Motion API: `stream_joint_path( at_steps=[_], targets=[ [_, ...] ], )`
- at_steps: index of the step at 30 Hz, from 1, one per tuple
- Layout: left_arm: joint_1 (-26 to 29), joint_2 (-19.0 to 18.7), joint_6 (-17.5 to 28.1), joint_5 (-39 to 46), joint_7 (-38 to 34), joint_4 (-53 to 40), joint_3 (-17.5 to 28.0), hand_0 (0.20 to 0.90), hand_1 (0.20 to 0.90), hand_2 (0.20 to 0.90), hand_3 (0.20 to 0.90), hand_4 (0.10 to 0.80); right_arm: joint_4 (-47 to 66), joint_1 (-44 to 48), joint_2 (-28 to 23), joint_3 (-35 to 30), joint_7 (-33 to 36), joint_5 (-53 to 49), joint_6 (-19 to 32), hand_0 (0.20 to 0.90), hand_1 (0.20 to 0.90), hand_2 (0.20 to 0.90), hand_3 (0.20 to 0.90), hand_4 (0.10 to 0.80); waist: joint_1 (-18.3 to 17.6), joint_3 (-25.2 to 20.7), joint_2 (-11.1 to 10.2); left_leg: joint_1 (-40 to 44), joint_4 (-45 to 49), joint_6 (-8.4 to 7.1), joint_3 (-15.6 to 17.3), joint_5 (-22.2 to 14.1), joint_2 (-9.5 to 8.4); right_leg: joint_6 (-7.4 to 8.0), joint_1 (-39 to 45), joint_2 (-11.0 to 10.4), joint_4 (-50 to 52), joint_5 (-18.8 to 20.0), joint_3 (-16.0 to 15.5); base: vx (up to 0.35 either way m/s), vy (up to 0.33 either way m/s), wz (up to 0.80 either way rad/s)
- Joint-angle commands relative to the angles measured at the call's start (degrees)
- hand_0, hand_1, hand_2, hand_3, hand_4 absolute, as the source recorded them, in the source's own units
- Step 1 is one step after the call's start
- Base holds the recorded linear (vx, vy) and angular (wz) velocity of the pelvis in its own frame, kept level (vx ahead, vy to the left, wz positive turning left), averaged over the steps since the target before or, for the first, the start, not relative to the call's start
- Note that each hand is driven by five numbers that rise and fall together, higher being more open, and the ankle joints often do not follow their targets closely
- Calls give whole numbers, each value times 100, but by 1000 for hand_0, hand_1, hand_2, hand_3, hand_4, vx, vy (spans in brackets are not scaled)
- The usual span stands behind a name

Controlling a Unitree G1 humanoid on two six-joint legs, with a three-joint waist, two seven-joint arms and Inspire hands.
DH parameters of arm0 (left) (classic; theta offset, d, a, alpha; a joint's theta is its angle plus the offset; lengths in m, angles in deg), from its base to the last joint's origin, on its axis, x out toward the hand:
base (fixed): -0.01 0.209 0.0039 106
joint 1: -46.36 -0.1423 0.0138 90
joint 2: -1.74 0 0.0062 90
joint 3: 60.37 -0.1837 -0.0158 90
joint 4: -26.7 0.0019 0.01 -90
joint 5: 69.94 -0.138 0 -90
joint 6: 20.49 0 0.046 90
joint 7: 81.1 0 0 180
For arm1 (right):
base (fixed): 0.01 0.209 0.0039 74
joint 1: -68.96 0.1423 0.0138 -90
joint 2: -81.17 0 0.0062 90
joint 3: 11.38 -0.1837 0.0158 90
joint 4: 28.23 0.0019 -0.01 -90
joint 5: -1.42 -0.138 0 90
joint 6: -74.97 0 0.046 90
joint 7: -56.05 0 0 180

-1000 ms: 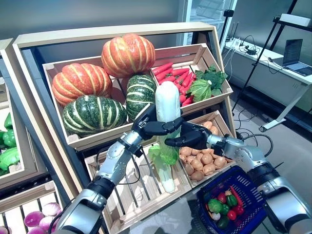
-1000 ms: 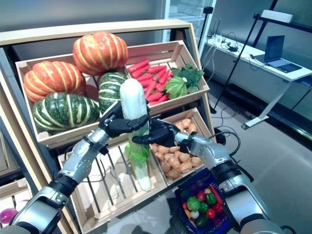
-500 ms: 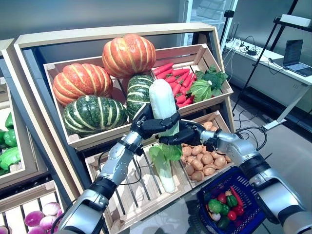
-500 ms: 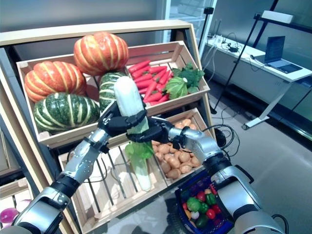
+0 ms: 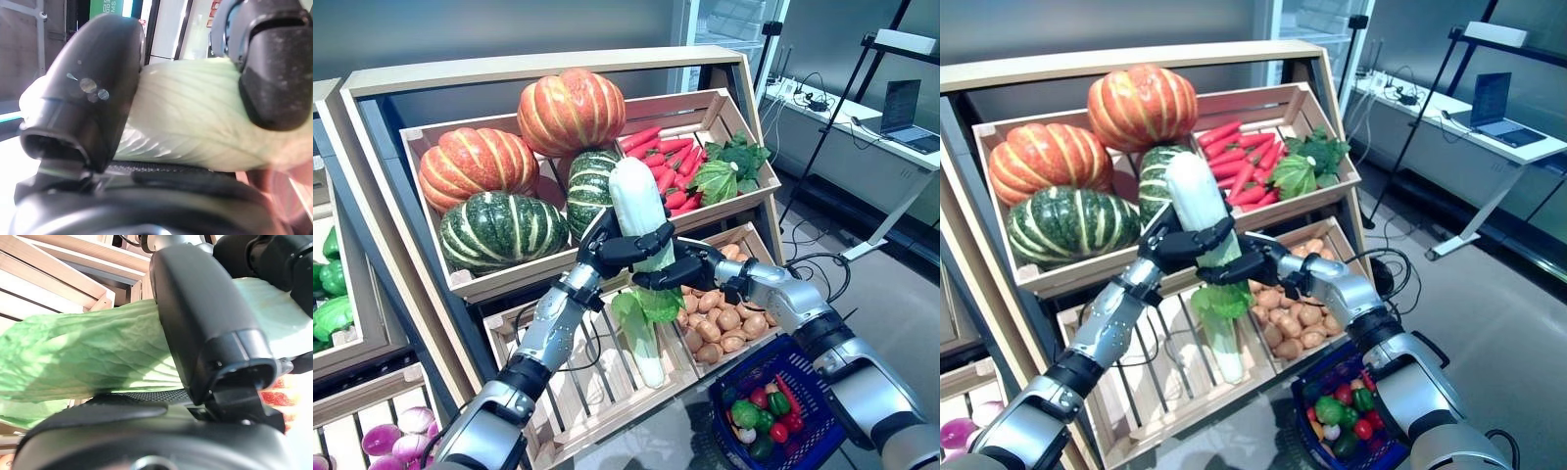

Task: Put vegetables into the basket

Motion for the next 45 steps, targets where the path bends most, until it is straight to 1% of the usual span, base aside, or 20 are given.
stream_joint_path(
  at_steps=[1,3,5,8,9,18,19,20,27,29,32,34,36,37,40,42,43,45],
  targets=[
    [812,428,377,-115,302,-767,-196,900,900,900,900,800,-296,480,155,-440,1048,-230,609,300,300,300,300,400,4,-362,-69,-390,-28,249,-111,-2,-501,-226,-72,204,204,-149,358,0,0,0],
    [770,367,381,-196,185,-728,-136,900,900,900,900,800,-236,405,129,-490,1092,-258,600,300,300,300,300,400,-5,-355,-64,-386,-28,251,-105,-5,-494,-227,-77,208,209,-152,363,0,0,0],
    [666,242,495,-374,5,-538,-55,900,900,900,900,800,-189,207,72,-588,1087,-311,651,300,300,300,300,400,-22,-348,-50,-380,-28,249,-86,-5,-474,-221,-88,218,216,-156,362,0,0,0],
    [522,142,551,-613,-78,-372,20,900,900,900,900,800,-154,-46,-13,-740,1045,-247,724,300,300,300,300,400,-38,-346,-37,-368,-28,242,-65,-6,-456,-212,-79,225,208,-157,362,0,0,0],
    [426,89,553,-695,-60,-320,108,900,900,900,900,800,-97,-194,-67,-828,1032,-202,769,300,300,300,300,400,-43,-345,-36,-365,-28,241,-55,-7,-451,-209,-79,229,208,-158,364,14,-8,-4],
    [-282,-470,621,-1060,83,13,717,900,900,900,900,800,123,-1302,-758,-1607,977,-92,894,300,300,300,300,400,-128,-277,-25,-356,-28,226,72,23,-382,-185,-129,244,269,-172,390,-1,-4,-2],
    [-352,-574,591,-1097,100,45,827,900,900,900,900,800,84,-1472,-918,-1781,930,-69,900,300,300,300,300,400,-152,-258,-27,-361,-28,220,97,33,-371,-180,-143,249,275,-166,397,-20,-13,-5],
    [-353,-573,590,-1097,101,44,825,900,900,900,900,800,84,-1475,-920,-1784,927,-68,900,300,300,300,300,400,-149,-260,-27,-361,-28,220,98,33,-371,-180,-144,249,276,-166,398,-24,-13,-8],
    [-420,-909,581,-1261,87,171,1064,900,900,900,900,800,-247,-1865,-1372,-2298,980,-10,1013,300,300,300,300,400,-186,-195,-29,-387,-28,195,137,63,-345,-154,-163,251,272,-138,389,-15,-13,-9],
    [-428,-1029,625,-1471,27,183,1097,900,900,900,900,800,-280,-2011,-1481,-2449,1113,0,1050,300,300,300,300,400,-214,-181,-27,-396,-28,183,157,71,-335,-142,-172,252,262,-119,386,-16,-12,-1],
    [-404,-1186,829,-2038,-236,182,1073,900,900,900,900,800,-317,-2226,-1548,-2694,1426,-39,1146,300,300,300,300,400,-243,-156,-13,-403,-28,181,180,77,-329,-127,-186,253,278,-118,388,-10,-15,-2],
    [-381,-1422,1148,-2994,-758,194,1007,900,900,900,900,800,-463,-2381,-1550,-2945,1737,-44,1247,300,300,300,300,400,-260,-131,5,-404,-2,182,207,62,-327,-111,-211,244,321,-127,388,7,-30,-4],
    [-387,-1623,1348,-3855,-1252,150,920,900,900,900,900,800,-500,-2569,-1532,-3107,1964,-49,1313,300,300,300,300,400,-283,-117,10,-398,16,189,245,52,-329,-96,-234,235,340,-124,404,25,-29,-5],
    [-400,-1786,1478,-4356,-1581,120,842,900,900,900,900,800,-555,-2686,-1502,-3189,2072,-32,1362,300,300,300,300,400,-300,-104,20,-398,26,196,273,51,-330,-85,-248,231,340,-113,416,26,-28,-11],
    [-404,-2126,1523,-5325,-2108,-140,654,900,900,900,900,800,-730,-3000,-1417,-3376,2299,-72,1482,300,300,300,300,400,-316,-55,48,-421,81,224,362,47,-331,-78,-302,219,412,-133,422,16,-30,-12],
    [-318,-2330,1507,-6023,-2448,-392,514,900,900,900,900,800,-854,-3097,-1314,-3475,2511,-214,1599,300,300,300,300,400,-309,59,66,-606,344,239,375,0,-316,-110,-472,209,646,-203,438,-109,-55,-2],
    [-109,-2529,1511,-6340,-2695,-493,332,900,900,900,900,800,-927,-3075,-1278,-3487,2694,-285,1720,300,300,300,300,400,-305,208,75,-842,651,247,361,-58,-282,-149,-700,188,927,-263,412,-260,-73,-8],
    [231,-2729,1535,-6719,-2979,-534,84,900,900,900,900,800,-1089,-2984,-1277,-3505,2933,-276,1880,300,300,300,300,400,-298,403,83,-1176,1047,259,329,-156,-236,-188,-1032,150,1289,-342,367,-272,-65,-8]
  ],
)
